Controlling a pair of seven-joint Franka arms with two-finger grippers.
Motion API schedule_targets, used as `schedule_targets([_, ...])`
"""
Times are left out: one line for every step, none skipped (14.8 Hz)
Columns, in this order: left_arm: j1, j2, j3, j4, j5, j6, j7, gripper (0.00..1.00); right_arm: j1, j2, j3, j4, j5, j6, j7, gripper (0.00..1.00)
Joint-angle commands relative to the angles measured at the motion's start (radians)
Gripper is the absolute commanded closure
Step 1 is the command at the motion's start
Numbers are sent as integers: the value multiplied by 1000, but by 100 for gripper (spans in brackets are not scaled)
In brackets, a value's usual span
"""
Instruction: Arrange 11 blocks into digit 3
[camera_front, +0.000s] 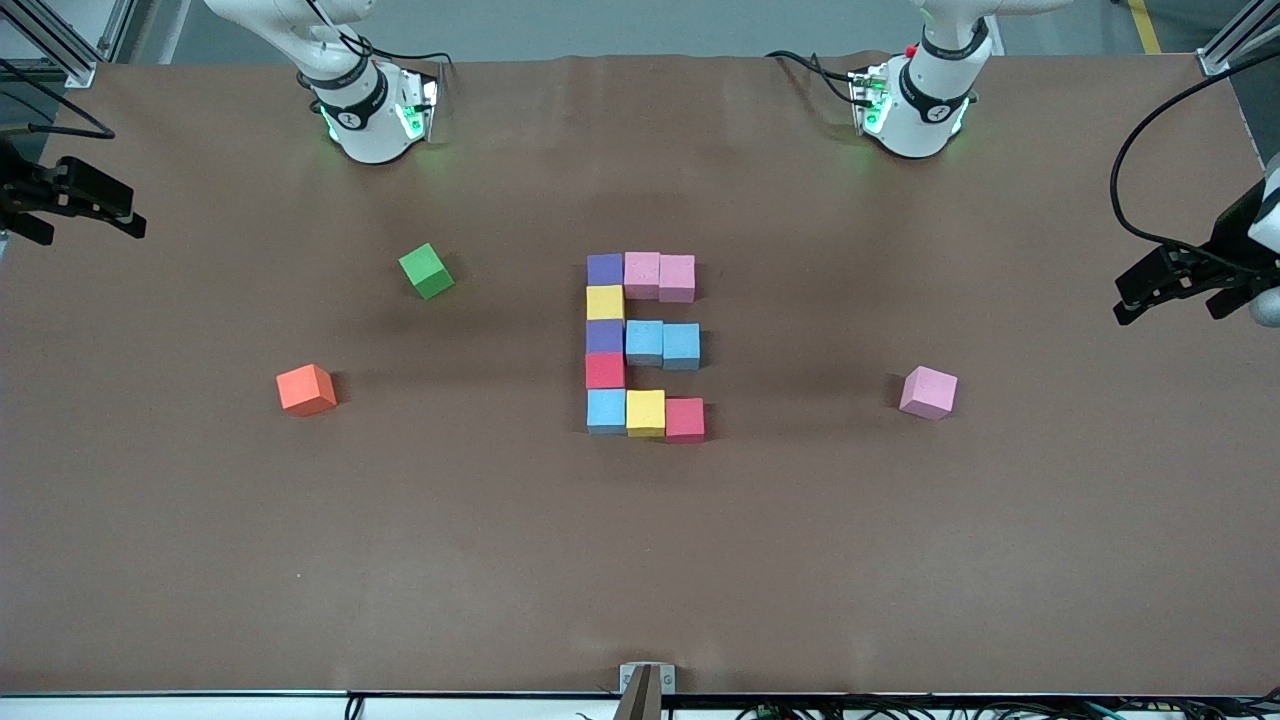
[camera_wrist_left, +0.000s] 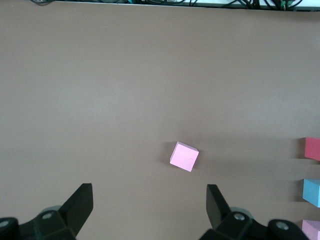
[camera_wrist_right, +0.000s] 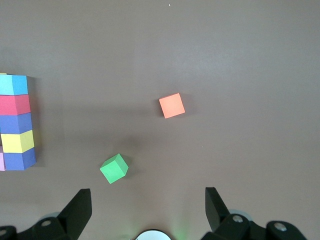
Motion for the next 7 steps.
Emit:
schedule_targets([17,-29,-11,22,-11,-31,19,0,-3,-20,2,-12,8,-6,-9,0])
schedule_targets([18,-29,-9,42,-11,-56,38,0,-3,-20,2,-12,7,-6,-9,0])
schedule_targets([18,-24,-8,64,-17,-86,61,0,-3,-20,2,-12,8,-6,-9,0])
schedule_targets([18,-24,-8,68,-18,-106,61,0,-3,-20,2,-14,8,-6,-9,0])
schedule_targets([18,-29,-8,69,-20,-120,55,0,-3,-20,2,-12,7,-4,-9,0])
schedule_targets([18,-30,-8,70,-18,-137,56,0,-3,-20,2,-12,8,-4,-9,0])
schedule_targets([18,-32,-8,70,-20,-154,56,0,-3,-20,2,-14,7,-4,-9,0])
